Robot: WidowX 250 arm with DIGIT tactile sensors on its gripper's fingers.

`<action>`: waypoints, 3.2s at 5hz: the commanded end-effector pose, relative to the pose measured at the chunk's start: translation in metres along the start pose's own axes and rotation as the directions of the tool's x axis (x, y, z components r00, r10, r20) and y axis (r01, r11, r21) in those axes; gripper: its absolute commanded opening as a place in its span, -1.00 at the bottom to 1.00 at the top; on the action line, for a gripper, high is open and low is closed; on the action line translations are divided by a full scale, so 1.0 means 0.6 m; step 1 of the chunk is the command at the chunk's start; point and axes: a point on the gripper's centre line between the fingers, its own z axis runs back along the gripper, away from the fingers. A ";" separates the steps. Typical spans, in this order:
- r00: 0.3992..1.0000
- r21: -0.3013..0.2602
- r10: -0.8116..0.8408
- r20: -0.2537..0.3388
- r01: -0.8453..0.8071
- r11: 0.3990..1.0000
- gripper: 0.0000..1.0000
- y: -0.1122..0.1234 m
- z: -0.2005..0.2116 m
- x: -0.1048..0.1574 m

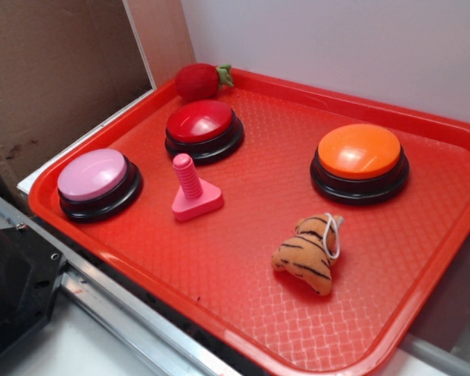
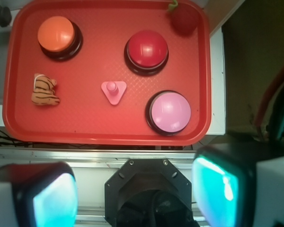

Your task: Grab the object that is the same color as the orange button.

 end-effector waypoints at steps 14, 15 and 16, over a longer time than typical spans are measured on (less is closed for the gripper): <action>0.871 -0.231 -0.430 -0.236 0.379 0.896 -1.00 -0.280 -0.391 0.123; 0.873 -0.177 -0.430 -0.229 0.397 0.901 -1.00 -0.256 -0.347 0.095; 0.877 -0.125 -0.436 -0.202 0.419 0.899 -1.00 -0.218 -0.259 0.053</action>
